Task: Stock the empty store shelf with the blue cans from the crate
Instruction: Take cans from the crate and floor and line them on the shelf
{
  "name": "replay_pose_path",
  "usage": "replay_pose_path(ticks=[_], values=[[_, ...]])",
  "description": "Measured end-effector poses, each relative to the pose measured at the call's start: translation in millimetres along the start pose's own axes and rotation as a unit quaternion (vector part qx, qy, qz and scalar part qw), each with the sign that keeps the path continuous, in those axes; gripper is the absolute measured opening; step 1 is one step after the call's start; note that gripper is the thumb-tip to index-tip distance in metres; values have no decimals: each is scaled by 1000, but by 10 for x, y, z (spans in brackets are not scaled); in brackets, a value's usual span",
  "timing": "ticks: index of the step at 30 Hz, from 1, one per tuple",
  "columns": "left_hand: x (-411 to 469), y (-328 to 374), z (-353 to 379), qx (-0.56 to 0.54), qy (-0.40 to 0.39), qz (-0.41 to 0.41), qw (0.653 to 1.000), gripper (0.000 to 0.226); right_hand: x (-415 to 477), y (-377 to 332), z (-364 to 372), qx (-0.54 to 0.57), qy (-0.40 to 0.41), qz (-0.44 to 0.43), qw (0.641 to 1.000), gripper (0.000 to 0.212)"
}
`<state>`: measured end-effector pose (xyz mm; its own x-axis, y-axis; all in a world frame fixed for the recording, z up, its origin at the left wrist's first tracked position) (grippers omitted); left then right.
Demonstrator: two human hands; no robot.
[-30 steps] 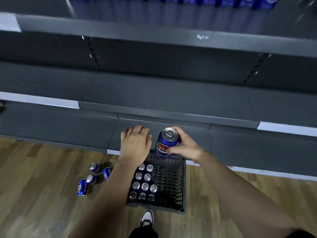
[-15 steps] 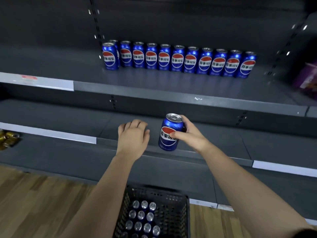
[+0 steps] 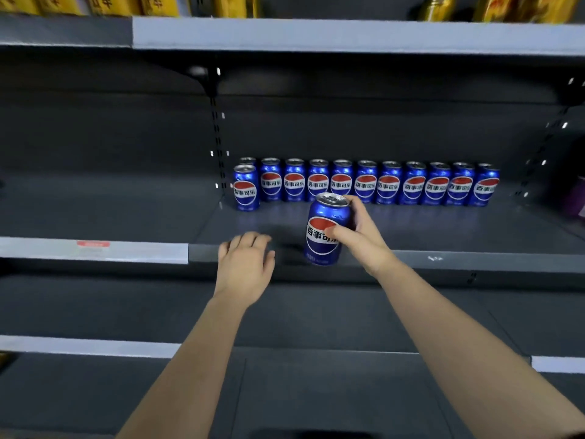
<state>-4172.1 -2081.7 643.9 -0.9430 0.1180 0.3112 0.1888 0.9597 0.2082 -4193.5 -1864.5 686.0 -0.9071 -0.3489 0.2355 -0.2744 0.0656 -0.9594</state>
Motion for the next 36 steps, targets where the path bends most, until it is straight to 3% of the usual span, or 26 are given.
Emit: replay_pose_path(ticks=[3,10,17,21,24,27,36], values=[[194,-331,-31,3,-8,6,1000,36,332,-20,208,-4,33,-6,999,53],[584,-657,137,-8,-31,26,999,34,792,234,468,-38,104,26,993,64],[867,-781,285,-9,-43,15,999,34,995,405,507,-20,90,45,995,54],[891,-848,370,-11,-49,7,999,36,1033,460,479,5,58,60,997,62],[890,-835,394,0,-34,-7,999,44,1035,510,508,-87,30,93,991,82],[880,-817,442,13,-7,-8,1000,47,1055,570,538,-228,90,96,965,98],[859,-819,416,12,21,-14,1000,42,1348,568,677,-232,147,96,957,82]])
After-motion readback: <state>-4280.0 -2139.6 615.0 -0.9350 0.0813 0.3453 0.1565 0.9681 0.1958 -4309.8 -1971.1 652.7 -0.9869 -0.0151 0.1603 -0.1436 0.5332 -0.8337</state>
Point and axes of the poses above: each hand's wrist, its own x-axis towards the middle knuckle, its own z-axis out of the palm, y = z × x, the point moved 2 cm from there along x, towards the middle knuckle, and after that the axes turned 12 degrees about -y, right-handed, at the moved point
